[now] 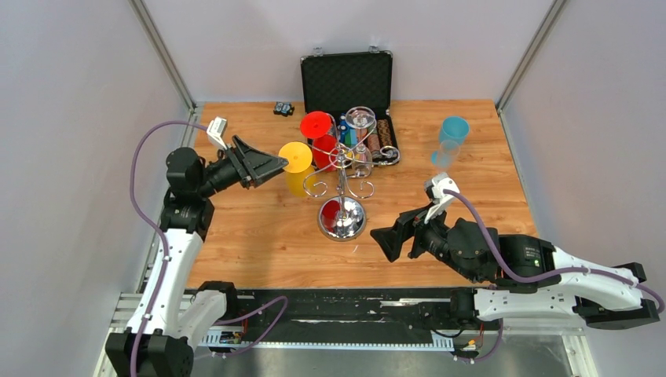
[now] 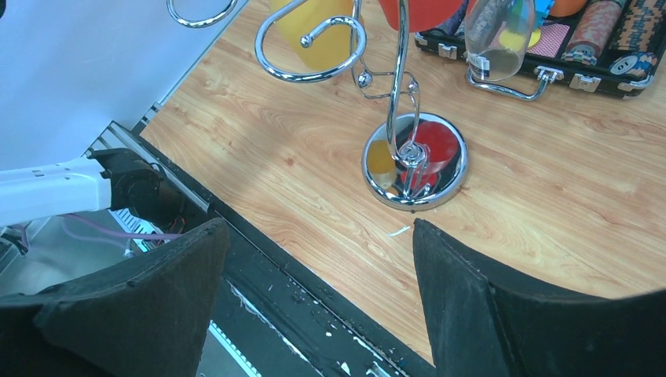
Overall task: Take the wine glass off the wine glass rack
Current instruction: Pick up the wine glass from the wine rack.
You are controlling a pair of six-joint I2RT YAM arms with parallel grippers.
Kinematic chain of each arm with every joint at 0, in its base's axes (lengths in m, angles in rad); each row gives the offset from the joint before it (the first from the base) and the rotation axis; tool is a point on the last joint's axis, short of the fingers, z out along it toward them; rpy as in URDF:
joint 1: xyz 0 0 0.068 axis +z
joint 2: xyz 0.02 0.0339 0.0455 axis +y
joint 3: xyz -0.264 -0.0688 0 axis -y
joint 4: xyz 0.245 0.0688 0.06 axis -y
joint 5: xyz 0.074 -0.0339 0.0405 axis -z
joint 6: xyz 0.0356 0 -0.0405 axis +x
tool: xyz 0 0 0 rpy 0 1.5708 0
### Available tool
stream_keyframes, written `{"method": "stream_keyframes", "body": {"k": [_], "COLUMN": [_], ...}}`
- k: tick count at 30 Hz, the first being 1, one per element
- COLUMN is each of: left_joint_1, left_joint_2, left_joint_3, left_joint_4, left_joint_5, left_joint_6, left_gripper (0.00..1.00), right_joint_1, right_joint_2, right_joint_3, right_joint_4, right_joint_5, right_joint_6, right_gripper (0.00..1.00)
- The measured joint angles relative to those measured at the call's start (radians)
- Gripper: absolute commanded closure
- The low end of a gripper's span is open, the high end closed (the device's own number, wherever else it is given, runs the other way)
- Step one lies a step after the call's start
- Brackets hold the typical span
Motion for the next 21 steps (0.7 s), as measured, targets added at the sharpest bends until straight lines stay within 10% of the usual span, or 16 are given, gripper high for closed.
{"method": "stream_keyframes", "body": {"k": [8,21], "left_joint_1": [-0.014,-0.019], "left_joint_2": [0.032,0.029], "left_joint_3": [0.0,0.074], "left_joint_4": [0.033,0.012], "left_joint_5": [-0.023,-0.026], "left_joint_6": [-0.024,-0.035], "left_gripper": [0.56,0.61], "right_joint_1": [0.0,0.0], "right_joint_2": [-0.012,-0.031], "right_joint_3": [0.0,-0.002], "right_joint_4": [0.001,0.004], "right_joint_5": [0.003,0.007], "right_joint_6": [0.0,0.001], "right_gripper": [0.15,0.16]}}
